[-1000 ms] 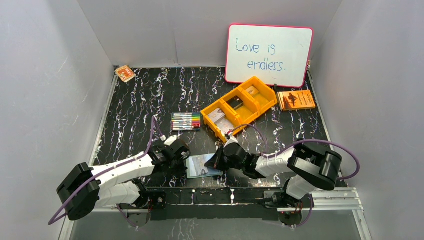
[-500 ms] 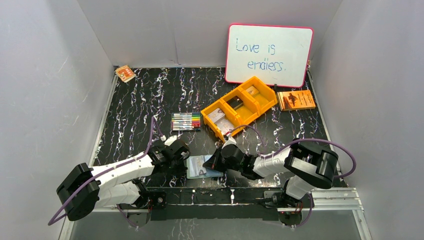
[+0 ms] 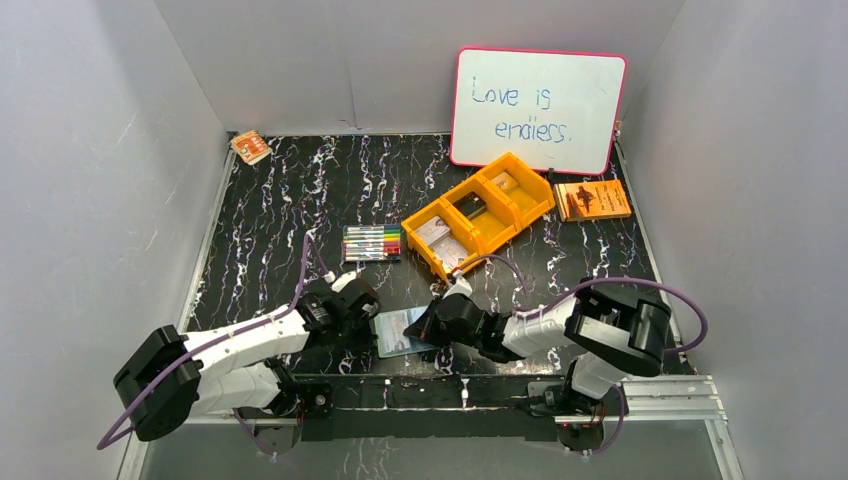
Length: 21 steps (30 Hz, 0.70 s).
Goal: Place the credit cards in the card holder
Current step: Insert the credit card into the card holder.
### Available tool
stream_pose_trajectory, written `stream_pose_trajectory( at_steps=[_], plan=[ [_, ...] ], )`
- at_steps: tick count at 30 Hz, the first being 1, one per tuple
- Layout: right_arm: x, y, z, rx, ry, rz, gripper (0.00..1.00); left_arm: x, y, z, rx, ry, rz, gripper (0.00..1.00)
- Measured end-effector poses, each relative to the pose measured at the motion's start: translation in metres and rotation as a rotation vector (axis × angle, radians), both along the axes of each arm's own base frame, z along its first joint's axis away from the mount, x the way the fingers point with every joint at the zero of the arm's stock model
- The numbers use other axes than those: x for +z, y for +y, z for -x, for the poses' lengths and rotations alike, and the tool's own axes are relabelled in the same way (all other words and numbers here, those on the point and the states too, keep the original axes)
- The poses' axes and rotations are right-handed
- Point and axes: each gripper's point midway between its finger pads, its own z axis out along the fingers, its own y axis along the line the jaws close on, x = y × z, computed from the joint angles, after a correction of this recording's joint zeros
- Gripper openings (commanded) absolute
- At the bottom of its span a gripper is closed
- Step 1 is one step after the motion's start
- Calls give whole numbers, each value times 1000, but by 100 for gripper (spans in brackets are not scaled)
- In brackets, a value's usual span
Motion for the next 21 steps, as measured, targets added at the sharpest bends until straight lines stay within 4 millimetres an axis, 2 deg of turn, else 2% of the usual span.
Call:
stream_pose_trajectory(
  at_steps=[4,14,21],
  plan=[
    [2,8,1,8,-7,3,1,0,-1,0,-2,2,3,6],
    [0,3,3,16,-28,62,34,0,-1,0,-1,0,5,6],
    [8,-2,2,23,-53,115,48,0,-1,0,-2,0,4,6]
  ],
)
